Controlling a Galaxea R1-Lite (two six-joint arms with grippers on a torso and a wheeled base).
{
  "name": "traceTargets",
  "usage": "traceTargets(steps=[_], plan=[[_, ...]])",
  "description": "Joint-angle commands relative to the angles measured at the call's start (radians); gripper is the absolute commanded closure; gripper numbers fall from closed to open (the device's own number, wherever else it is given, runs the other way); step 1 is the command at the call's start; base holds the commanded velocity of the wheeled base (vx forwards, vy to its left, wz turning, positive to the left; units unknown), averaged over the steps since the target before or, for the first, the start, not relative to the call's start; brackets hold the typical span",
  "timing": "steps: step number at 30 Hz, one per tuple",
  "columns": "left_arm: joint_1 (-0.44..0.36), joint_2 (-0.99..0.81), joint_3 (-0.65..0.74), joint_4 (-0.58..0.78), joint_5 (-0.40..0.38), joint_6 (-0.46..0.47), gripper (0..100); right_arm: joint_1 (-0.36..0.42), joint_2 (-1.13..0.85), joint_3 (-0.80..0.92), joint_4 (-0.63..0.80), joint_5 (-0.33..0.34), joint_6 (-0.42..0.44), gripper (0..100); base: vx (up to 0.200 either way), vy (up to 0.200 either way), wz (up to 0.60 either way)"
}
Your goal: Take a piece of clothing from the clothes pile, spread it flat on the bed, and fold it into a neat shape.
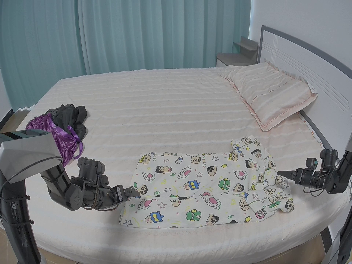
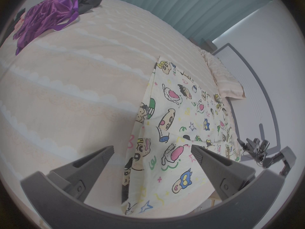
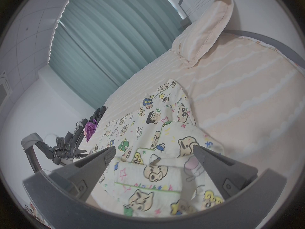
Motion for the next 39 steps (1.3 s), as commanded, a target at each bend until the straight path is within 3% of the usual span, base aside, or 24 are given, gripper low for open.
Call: traceTargets(steps=[1, 6, 7, 8, 9, 11, 13, 17, 24, 33, 39], plan=[[0.03, -0.082, 0.044, -0.002, -0.02, -0.032, 0, 0.023, -0.166, 0.124, -0.01, -0.053, 0.065, 0, 0.0, 0.0, 0.0], [0.032, -0.143, 0.094, -0.002, -0.023, -0.133, 0, 0.125, -0.274, 0.215, -0.016, -0.203, 0.249, 0, 0.0, 0.0, 0.0], [0.032, -0.143, 0.094, -0.002, -0.023, -0.133, 0, 0.125, -0.274, 0.215, -0.016, -0.203, 0.249, 0, 0.0, 0.0, 0.0], [0.033, -0.157, 0.107, -0.002, -0.024, -0.162, 0, 0.162, -0.295, 0.221, -0.02, -0.245, 0.318, 0, 0.0, 0.0, 0.0], [0.033, -0.177, 0.136, -0.008, -0.024, -0.201, 0, 0.243, -0.318, 0.238, -0.037, -0.329, 0.45, 0, 0.0, 0.0, 0.0], [0.032, -0.198, 0.166, -0.031, -0.026, -0.244, 0, 0.325, -0.314, 0.25, -0.072, -0.426, 0.548, 0, 0.0, 0.0, 0.0], [0.026, -0.215, 0.199, -0.072, -0.024, -0.308, 0, 0.406, -0.286, 0.254, -0.123, -0.532, 0.645, 0, 0.0, 0.0, 0.0], [0.022, -0.234, 0.249, -0.141, -0.024, -0.391, 0, 0.475, -0.189, 0.267, -0.188, -0.663, 0.739, 0, 0.0, 0.0, 0.0], [0.013, -0.23, 0.289, -0.2, -0.023, -0.4, 0, 0.515, -0.033, 0.383, -0.346, -0.771, 0.78, 0, 0.0, 0.0, 0.0], [-0.008, -0.22, 0.291, -0.201, -0.024, -0.402, 0, 0.501, 0.156, 0.445, -0.617, -0.82, 0.772, 0, 0.0, 0.0, 0.0], [-0.013, -0.22, 0.294, -0.201, -0.024, -0.4, 0, 0.484, 0.176, 0.442, -0.626, -0.821, 0.772, 0, 0.0, 0.0, 0.0]])
